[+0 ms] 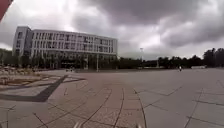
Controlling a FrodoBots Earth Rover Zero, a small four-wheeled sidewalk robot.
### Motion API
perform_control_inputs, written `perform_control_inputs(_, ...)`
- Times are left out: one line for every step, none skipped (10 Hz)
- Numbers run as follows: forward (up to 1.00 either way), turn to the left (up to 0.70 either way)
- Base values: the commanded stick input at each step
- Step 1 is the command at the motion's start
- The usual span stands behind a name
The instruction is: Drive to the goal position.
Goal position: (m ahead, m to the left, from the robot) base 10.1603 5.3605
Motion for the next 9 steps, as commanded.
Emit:
perform_control_inputs(0.50, 0.06)
perform_control_inputs(0.50, 0.12)
perform_control_inputs(0.50, 0.19)
perform_control_inputs(0.50, 0.26)
perform_control_inputs(0.50, 0.26)
perform_control_inputs(0.50, 0.26)
perform_control_inputs(0.50, 0.26)
perform_control_inputs(0.50, 0.26)
perform_control_inputs(0.50, 0.26)
